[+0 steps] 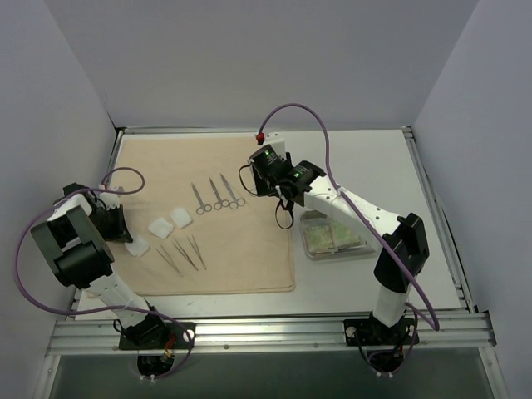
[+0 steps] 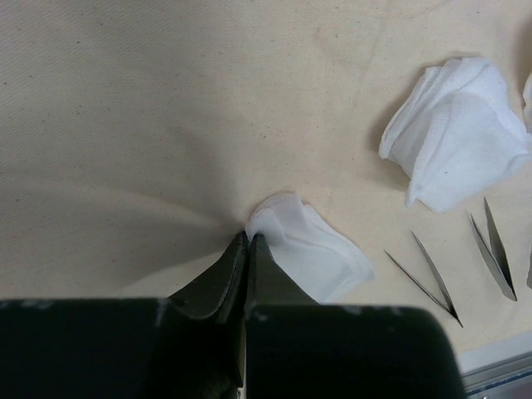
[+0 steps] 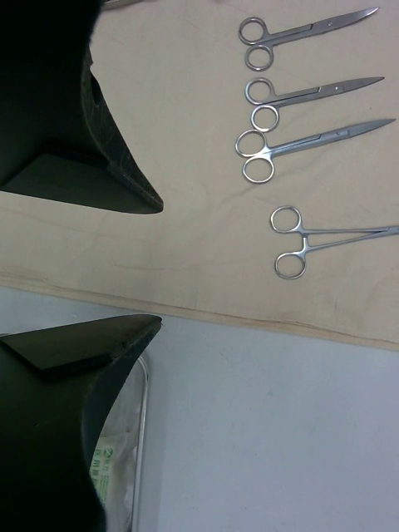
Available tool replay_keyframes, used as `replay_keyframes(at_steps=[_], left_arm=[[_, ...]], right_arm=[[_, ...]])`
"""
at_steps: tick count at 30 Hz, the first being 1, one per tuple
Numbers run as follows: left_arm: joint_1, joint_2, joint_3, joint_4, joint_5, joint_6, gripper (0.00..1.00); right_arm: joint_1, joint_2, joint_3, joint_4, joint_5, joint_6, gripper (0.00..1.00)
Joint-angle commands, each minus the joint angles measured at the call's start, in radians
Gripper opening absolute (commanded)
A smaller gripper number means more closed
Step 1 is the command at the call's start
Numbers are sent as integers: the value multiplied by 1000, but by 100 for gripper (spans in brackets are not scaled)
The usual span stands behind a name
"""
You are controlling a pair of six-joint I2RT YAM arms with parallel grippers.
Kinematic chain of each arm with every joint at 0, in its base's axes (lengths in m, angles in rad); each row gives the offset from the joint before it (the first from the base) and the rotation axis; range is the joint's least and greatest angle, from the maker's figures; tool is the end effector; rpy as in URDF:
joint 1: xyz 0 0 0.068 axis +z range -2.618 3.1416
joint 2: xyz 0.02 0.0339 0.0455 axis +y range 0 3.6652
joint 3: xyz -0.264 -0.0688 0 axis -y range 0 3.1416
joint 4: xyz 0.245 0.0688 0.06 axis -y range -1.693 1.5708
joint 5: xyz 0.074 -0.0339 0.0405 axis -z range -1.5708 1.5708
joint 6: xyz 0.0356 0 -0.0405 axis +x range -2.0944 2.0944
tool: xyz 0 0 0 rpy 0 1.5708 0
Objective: Prepare the surgical pack
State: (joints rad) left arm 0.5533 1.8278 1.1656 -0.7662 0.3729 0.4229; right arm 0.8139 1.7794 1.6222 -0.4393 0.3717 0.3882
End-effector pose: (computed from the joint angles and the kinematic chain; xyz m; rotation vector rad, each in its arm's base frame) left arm 0.2896 0.1637 0.1594 -0.1458 2.8149 -0.3753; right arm 0.2942 0.2926 0.3325 -0.2422 2.1233 0.3073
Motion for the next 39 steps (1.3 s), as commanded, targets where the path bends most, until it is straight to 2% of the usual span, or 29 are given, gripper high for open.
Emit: replay_keyframes(at_steps=[1, 5, 14, 18, 20, 25, 29, 35, 39], left_arm=[[7, -68, 31, -67, 46, 33, 2], [5, -130, 32, -97, 95, 63, 2], [2, -193, 63, -159, 101, 83, 2], [-18, -222, 130, -209, 136, 86, 2], [-26, -231, 152, -217, 109, 76, 3], [-27, -190, 126, -148, -9, 74, 6], [-32, -131, 153, -189, 61, 74, 2], [-170, -147, 187, -191, 130, 8, 2], [-236, -102, 181, -162, 216, -35, 2]], right_arm=[[5, -49, 38, -22, 42, -5, 48], [5, -63, 12, 4, 33, 1, 48], [8, -94, -134, 163, -46, 32, 48], [17, -80, -206, 258, -82, 46, 48], [18, -68, -232, 286, -103, 43, 48], [18, -2, -220, 304, -129, 8, 48], [16, 11, -217, 301, -125, -21, 48], [18, -14, -300, 379, -146, -11, 48], [18, 0, -329, 412, -171, -3, 48]])
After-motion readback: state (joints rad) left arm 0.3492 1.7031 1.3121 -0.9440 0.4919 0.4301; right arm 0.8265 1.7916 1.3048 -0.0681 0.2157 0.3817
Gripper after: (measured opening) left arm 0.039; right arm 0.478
